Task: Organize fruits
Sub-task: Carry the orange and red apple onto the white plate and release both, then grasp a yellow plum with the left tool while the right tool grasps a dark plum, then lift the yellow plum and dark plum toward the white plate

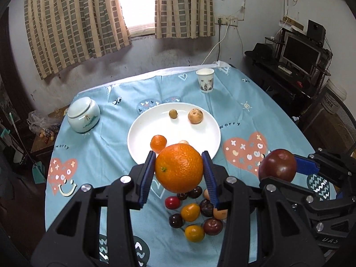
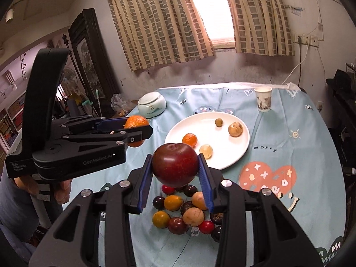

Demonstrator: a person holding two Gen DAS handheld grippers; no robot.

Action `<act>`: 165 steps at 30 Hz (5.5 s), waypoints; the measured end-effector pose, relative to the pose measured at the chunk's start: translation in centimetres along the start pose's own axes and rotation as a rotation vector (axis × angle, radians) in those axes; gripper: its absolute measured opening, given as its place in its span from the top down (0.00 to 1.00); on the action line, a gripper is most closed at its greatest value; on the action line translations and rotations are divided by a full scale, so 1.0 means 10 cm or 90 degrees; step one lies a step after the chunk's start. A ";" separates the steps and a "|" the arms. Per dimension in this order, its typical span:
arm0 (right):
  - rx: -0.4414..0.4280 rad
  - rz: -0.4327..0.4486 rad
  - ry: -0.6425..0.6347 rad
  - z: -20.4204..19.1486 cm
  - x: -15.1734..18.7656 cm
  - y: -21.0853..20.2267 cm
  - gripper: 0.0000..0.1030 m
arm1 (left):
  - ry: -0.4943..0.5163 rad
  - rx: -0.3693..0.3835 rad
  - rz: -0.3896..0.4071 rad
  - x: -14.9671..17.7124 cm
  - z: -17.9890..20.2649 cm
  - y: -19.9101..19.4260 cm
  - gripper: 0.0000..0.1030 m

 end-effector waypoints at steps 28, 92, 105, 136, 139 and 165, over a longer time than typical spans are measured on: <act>0.017 -0.111 0.046 0.64 -0.31 1.18 0.61 | -0.073 0.015 -0.113 -0.42 -0.57 1.31 0.59; 0.061 -0.258 0.153 0.80 1.43 0.83 0.31 | -0.007 0.055 -0.197 1.45 -0.03 1.00 0.18; 0.069 -0.267 0.111 0.69 1.44 0.79 0.31 | 0.049 0.174 -0.160 1.28 0.12 1.24 0.45; 0.094 -0.280 -0.017 0.61 1.30 0.94 0.65 | 0.031 0.159 -0.205 1.32 0.05 1.31 0.59; 0.094 -0.277 -0.013 0.60 1.30 0.92 0.65 | 0.026 0.148 -0.195 1.32 0.00 1.21 0.59; -0.014 -0.062 -0.054 -0.18 0.35 0.10 0.64 | -0.009 -0.058 -0.019 0.41 -0.03 -0.12 0.59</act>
Point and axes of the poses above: each gripper's, at about its wrist camera, not at the fingertips, and y roughly the way its jaws point, z to its right, x to its underside, the point moved 1 cm from there along y, roughly the way its jaws point, and after that the axes turned 12 degrees about -z, right-handed, at the moved point
